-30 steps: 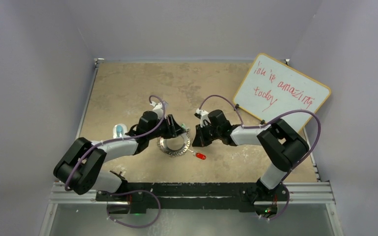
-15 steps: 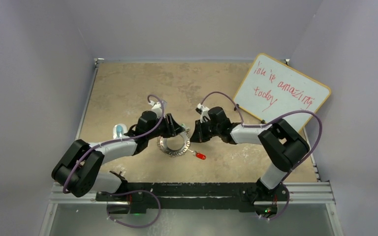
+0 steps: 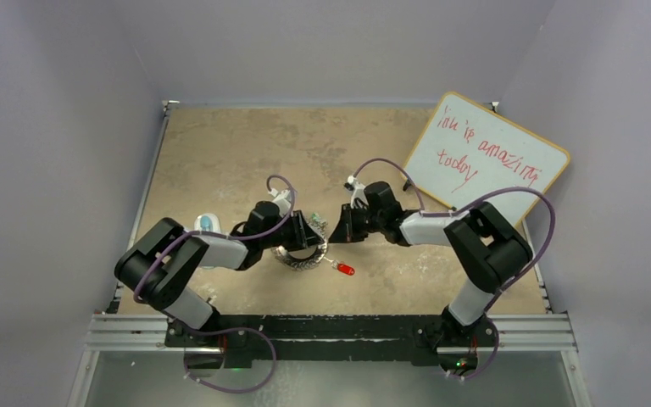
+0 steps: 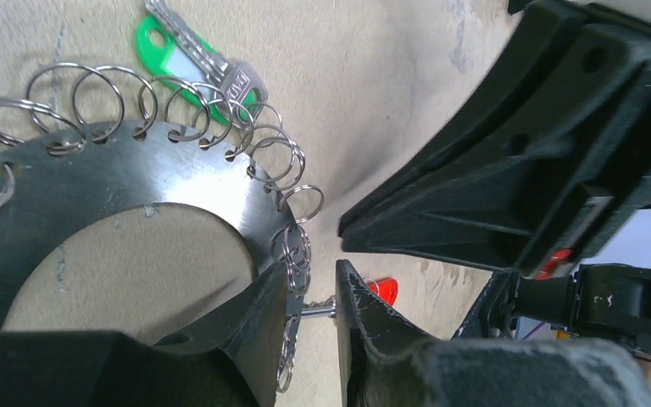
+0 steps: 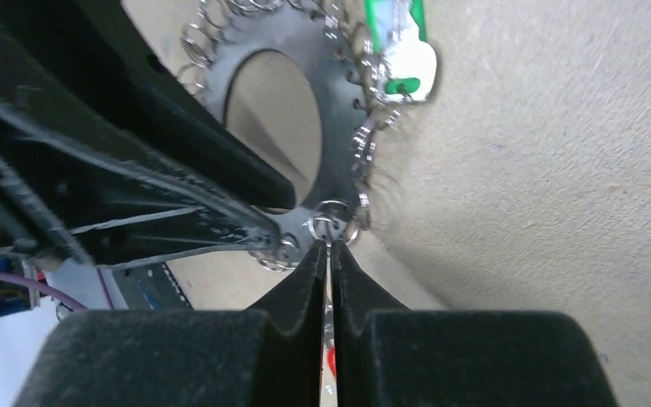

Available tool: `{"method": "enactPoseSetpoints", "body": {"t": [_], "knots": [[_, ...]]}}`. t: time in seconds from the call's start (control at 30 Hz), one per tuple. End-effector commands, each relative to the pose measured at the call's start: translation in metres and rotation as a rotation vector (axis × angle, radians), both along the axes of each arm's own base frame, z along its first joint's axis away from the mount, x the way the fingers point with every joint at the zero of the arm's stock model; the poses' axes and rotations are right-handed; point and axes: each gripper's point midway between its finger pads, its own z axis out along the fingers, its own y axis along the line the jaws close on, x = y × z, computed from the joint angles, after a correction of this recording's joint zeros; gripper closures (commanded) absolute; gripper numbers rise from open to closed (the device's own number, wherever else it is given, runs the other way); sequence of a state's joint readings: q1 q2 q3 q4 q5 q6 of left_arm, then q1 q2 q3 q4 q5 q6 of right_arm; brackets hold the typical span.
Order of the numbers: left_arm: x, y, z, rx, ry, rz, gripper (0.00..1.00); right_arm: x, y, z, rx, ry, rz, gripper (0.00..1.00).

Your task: Put the keys on the keyring

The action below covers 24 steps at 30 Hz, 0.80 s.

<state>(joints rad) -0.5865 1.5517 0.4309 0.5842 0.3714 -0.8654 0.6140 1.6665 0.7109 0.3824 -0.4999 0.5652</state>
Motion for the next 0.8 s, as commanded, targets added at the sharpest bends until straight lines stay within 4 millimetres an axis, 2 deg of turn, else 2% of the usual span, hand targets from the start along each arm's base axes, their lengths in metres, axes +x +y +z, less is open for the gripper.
{"method": "enactPoseSetpoints", "body": {"t": [0.0, 0.07, 0.27, 0.43, 0.77], "knots": [[0.003, -0.008, 0.007, -0.05, -0.029, -0.006, 0.74, -0.013, 0.003, -0.019, 0.007, 0.072, 0.061, 0.96], [0.003, -0.01, 0.003, -0.05, -0.02, -0.009, 0.74, -0.016, 0.002, -0.027, -0.003, 0.089, 0.066, 1.0], [0.003, -0.009, -0.01, -0.033, 0.001, -0.003, 0.75, -0.017, -0.002, -0.04, -0.042, 0.103, 0.073, 1.0], [0.003, -0.012, -0.01, -0.052, 0.004, -0.01, 0.78, -0.017, -0.001, -0.046, -0.045, 0.118, 0.08, 1.0], [0.009, -0.018, -0.003, -0.053, -0.02, -0.03, 1.0, -0.015, -0.001, -0.047, -0.059, 0.111, 0.092, 1.0]]}}
